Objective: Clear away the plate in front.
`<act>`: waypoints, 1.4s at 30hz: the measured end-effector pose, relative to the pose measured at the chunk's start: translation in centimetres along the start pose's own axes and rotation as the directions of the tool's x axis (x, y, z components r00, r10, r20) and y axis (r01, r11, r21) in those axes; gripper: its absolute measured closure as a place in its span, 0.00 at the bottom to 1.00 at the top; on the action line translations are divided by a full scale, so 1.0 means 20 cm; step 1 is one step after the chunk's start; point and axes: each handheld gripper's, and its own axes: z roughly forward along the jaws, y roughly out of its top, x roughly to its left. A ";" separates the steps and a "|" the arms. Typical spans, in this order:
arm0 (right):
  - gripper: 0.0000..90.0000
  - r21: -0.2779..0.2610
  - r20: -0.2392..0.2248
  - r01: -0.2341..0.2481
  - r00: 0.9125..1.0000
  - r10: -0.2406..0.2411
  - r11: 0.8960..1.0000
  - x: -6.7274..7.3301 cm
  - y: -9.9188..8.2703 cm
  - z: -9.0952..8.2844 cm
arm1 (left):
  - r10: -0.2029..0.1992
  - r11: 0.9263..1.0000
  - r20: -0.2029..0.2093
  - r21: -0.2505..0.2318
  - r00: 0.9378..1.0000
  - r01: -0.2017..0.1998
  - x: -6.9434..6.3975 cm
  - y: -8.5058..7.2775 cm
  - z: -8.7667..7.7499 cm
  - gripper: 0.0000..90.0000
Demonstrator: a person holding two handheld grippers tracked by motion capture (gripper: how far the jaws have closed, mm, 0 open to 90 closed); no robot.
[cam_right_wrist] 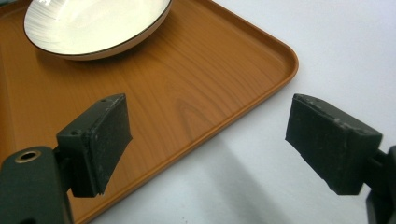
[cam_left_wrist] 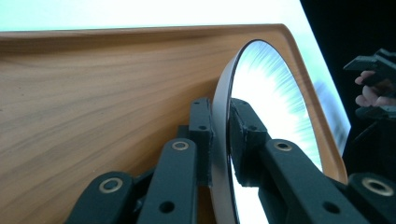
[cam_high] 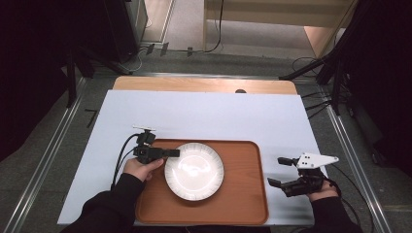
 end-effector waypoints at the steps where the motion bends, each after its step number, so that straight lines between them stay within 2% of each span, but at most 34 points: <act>1: 0.16 -0.001 0.000 -0.001 1.000 0.001 1.000 0.00 0.00 0.00 | 0.001 1.000 -0.003 0.004 1.000 -0.001 0.00 0.00 0.00 0.87; 4: 0.16 0.000 -0.001 0.000 1.000 0.000 1.000 0.00 0.00 0.00 | 0.002 1.000 -0.006 0.004 1.000 -0.002 0.00 0.00 0.00 0.86; 7: 0.16 0.000 -0.002 -0.001 1.000 0.001 1.000 0.00 0.00 0.00 | -0.001 1.000 -0.002 0.010 1.000 0.001 0.00 0.00 0.00 0.81; 10: 0.16 0.000 -0.003 -0.001 1.000 0.001 1.000 0.00 0.00 0.00 | 0.013 1.000 -0.013 0.015 1.000 -0.013 0.00 0.01 0.00 0.80; 15: 0.16 0.001 -0.003 0.001 1.000 -0.001 1.000 0.00 0.00 0.00 | 0.068 0.997 -0.065 0.051 0.996 -0.065 -0.02 0.01 0.01 0.74; 16: 0.16 0.001 -0.003 0.000 1.000 0.000 1.000 0.00 0.00 0.00 | 0.075 0.996 -0.065 0.044 0.995 -0.072 -0.02 0.01 0.00 0.74; 21: 0.16 0.001 -0.004 0.000 1.000 0.000 1.000 0.00 -0.01 0.00 | 0.061 0.998 -0.049 0.026 0.997 -0.060 -0.02 0.02 -0.01 0.71; 25: 0.16 0.002 -0.003 0.000 1.000 0.000 1.000 0.00 -0.01 0.00 | 0.057 0.998 -0.034 -0.008 0.998 -0.057 -0.01 0.04 -0.04 0.68; 29: 0.16 0.005 -0.006 -0.003 1.000 0.003 1.000 0.00 -0.01 0.00 | 0.055 0.998 -0.035 -0.007 0.998 -0.055 -0.01 0.05 -0.07 0.64; 35: 0.16 0.007 -0.008 -0.001 1.000 0.001 1.000 0.01 -0.01 0.00 | 0.098 0.995 -0.080 0.012 0.992 -0.097 -0.01 0.06 -0.10 0.55; 37: 0.16 0.007 -0.008 -0.001 1.000 0.002 1.000 0.01 -0.01 0.00 | 0.103 0.995 -0.085 0.012 0.991 -0.103 -0.01 0.06 -0.11 0.49; 42: 0.16 0.010 -0.007 0.002 1.000 -0.002 1.000 0.01 -0.01 0.00 | 0.133 0.991 -0.127 -0.010 0.983 -0.136 0.00 0.06 -0.14 0.42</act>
